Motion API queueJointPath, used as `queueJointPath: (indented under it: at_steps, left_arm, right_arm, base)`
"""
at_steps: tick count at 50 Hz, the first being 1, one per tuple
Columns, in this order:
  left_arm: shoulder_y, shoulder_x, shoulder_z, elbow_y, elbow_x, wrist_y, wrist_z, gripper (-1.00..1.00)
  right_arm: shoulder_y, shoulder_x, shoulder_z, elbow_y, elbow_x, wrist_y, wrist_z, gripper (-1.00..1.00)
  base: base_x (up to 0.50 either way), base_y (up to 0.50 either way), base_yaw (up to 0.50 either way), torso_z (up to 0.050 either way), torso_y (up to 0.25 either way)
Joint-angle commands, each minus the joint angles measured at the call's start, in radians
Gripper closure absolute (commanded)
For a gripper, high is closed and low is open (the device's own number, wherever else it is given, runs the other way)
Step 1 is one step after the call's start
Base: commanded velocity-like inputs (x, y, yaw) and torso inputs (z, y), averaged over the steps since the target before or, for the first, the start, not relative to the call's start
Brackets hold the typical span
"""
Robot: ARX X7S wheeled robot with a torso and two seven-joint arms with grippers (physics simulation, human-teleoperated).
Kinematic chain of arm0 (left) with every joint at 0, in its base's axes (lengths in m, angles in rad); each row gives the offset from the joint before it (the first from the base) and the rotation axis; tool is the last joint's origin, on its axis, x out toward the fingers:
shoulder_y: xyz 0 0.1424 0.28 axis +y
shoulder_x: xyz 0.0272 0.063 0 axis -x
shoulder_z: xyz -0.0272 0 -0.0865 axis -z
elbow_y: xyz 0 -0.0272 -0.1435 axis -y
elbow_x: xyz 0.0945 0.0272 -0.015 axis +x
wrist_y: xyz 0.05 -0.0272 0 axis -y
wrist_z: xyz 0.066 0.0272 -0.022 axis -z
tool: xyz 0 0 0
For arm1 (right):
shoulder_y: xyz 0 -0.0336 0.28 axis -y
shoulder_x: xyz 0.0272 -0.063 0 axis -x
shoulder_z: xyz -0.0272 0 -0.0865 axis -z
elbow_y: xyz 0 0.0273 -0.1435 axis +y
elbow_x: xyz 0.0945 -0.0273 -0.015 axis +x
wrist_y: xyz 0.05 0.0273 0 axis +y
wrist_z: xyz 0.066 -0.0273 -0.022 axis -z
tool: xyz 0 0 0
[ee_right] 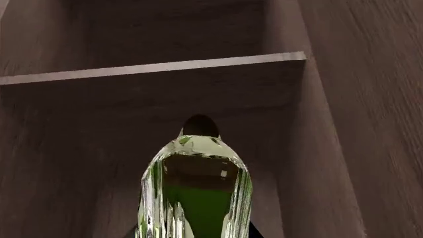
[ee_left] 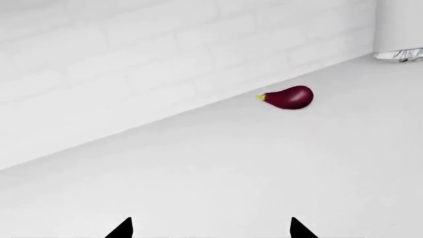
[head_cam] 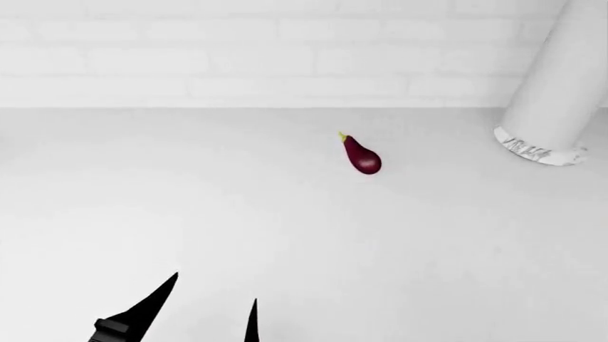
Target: Pick the olive oil bottle and boxed food from the counter and place them in the cabinets closest to them.
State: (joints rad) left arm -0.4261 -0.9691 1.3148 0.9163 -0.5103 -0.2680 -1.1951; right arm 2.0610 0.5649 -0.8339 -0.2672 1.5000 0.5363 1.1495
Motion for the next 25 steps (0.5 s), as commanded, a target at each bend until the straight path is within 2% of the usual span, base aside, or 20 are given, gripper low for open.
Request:
queueJointPath:
  at_steps: [1,12,19,25]
  left_arm:
    - [0.01,-0.002,0.004,-0.024,0.011,0.032,0.021,-1.0]
    - [0.006,-0.001,-0.002,-0.04,-0.003,0.042,0.035,-1.0]
    - [-0.004,-0.002,-0.01,-0.033,-0.022,0.03,0.035,-1.0]
    - [-0.009,-0.002,-0.013,-0.018,-0.03,0.016,0.028,-1.0]
  right_arm:
    - [0.048,-0.113,-0.064,0.241,-0.17,0.006,-0.13,1.0]
    - [0.077,-0.244,-0.14,0.59,-0.238,0.031,-0.282,1.0]
    - [0.123,-0.348,-0.176,0.895,-0.288,0.023,-0.429,1.0]
    - [0.206,-0.454,-0.196,1.189,-0.282,0.099,-0.58,1.0]
  base:
    - [0.0,0.0,0.0,0.0,0.0]
    - [0.0,0.0,0.0,0.0,0.0]
    - [0.0,0.0,0.0,0.0,0.0]
    - [0.0,0.0,0.0,0.0,0.0]
